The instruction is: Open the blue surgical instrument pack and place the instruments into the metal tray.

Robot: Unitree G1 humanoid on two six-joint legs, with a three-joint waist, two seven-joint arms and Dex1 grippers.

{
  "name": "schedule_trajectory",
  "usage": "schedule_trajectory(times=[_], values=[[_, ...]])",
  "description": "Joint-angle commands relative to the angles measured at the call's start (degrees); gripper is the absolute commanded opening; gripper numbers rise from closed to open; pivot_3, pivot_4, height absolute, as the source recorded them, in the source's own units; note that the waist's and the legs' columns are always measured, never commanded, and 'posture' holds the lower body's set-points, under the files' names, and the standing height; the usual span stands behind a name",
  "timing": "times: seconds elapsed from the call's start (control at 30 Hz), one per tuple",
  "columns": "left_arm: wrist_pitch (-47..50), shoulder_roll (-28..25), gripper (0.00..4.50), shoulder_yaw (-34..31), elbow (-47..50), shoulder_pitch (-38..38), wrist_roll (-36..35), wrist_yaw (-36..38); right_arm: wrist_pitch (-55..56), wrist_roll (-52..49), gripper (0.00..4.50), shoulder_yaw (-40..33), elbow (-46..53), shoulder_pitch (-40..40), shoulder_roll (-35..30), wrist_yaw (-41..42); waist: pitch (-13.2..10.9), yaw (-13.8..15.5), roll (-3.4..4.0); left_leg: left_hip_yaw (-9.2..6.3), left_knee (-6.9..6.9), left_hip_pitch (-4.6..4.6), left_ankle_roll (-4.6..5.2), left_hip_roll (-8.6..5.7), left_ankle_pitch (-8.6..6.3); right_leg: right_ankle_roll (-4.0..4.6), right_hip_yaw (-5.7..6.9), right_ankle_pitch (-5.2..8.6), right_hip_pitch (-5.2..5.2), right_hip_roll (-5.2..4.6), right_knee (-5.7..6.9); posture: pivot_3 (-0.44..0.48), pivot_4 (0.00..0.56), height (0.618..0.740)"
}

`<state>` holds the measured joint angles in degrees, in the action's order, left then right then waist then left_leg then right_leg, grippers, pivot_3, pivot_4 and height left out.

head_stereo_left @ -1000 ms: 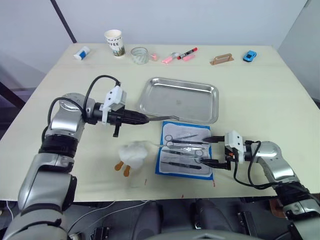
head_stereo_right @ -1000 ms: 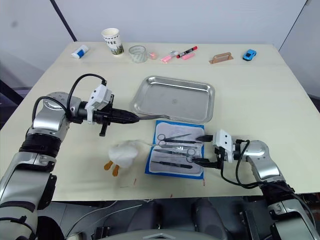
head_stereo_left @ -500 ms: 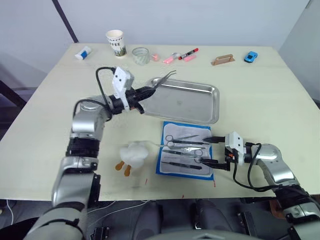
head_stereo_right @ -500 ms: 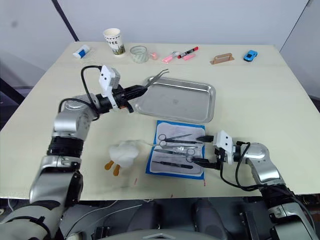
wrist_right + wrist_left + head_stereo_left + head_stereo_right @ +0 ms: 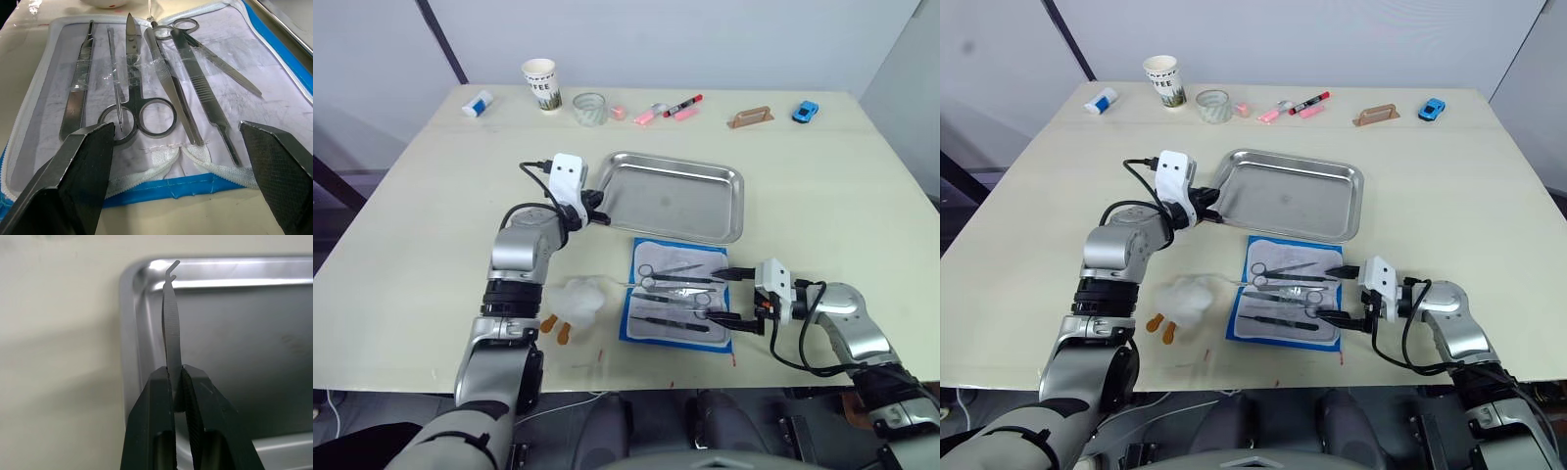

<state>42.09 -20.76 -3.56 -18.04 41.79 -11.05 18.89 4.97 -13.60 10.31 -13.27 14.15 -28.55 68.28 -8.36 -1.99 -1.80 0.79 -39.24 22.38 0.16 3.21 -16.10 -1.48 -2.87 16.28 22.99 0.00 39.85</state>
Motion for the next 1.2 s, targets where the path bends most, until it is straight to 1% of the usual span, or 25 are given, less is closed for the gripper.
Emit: schedule_trajectory(times=[0.03,0.4,0.7,0.77,0.83,1.07,1.2], values=[[-0.10,0.55,0.04,-0.07,-2.09,2.81,0.69,-0.63,-1.33,3.20,4.41,1.32,-3.03,-2.35,0.29,-2.96,0.00,0.03,0.00,0.00,0.00,0.00,0.00,0.00,0.00,0.00,0.01,0.00,0.00,0.00,0.00,0.000,0.150,0.725],[1.14,1.27,0.04,0.28,-4.96,4.22,0.97,0.06,0.36,2.76,4.41,0.68,-0.34,-5.21,0.70,-5.28,0.00,0.05,0.00,0.02,0.01,0.00,-0.02,-0.01,0.01,0.00,-0.01,0.00,0.00,-0.02,-0.01,0.000,0.150,0.725],[-0.24,1.10,0.04,0.49,-4.64,4.03,1.85,-0.26,0.35,2.55,4.41,0.73,-0.15,-5.71,0.63,-5.72,0.00,0.09,0.00,0.02,0.01,0.01,-0.02,-0.01,0.01,0.00,-0.01,0.00,0.00,-0.02,-0.01,0.000,0.150,0.725],[-0.85,1.13,0.88,0.54,-4.25,3.93,2.17,-0.51,0.37,2.55,4.41,0.71,-0.21,-5.76,0.55,-5.70,0.00,0.10,0.00,0.02,0.01,0.01,-0.02,-0.01,0.01,0.00,-0.01,0.00,0.00,-0.02,-0.01,0.000,0.150,0.725],[-0.95,1.24,1.62,0.81,-3.83,3.99,2.41,-0.59,0.33,2.51,4.41,0.69,-0.37,-5.68,0.48,-5.61,0.00,0.09,0.00,0.02,0.01,0.00,-0.02,-0.01,0.01,0.00,-0.02,0.00,0.00,-0.02,-0.01,0.000,0.150,0.725],[-0.41,1.46,1.62,0.49,-1.39,4.01,2.27,-1.42,0.43,2.52,4.41,0.61,-0.76,-5.49,0.42,-5.50,0.00,0.11,0.00,0.03,0.02,0.01,-0.02,-0.01,0.01,0.00,-0.01,0.00,0.00,-0.02,-0.02,0.000,0.150,0.725],[-2.32,1.14,1.62,-0.20,1.26,4.62,1.41,-0.51,0.32,2.31,4.41,0.50,-0.66,-5.60,0.48,-5.52,-0.01,0.15,-0.01,0.02,0.02,0.03,-0.02,-0.01,0.01,0.00,0.00,0.00,0.00,-0.02,-0.02,0.000,0.150,0.725]])
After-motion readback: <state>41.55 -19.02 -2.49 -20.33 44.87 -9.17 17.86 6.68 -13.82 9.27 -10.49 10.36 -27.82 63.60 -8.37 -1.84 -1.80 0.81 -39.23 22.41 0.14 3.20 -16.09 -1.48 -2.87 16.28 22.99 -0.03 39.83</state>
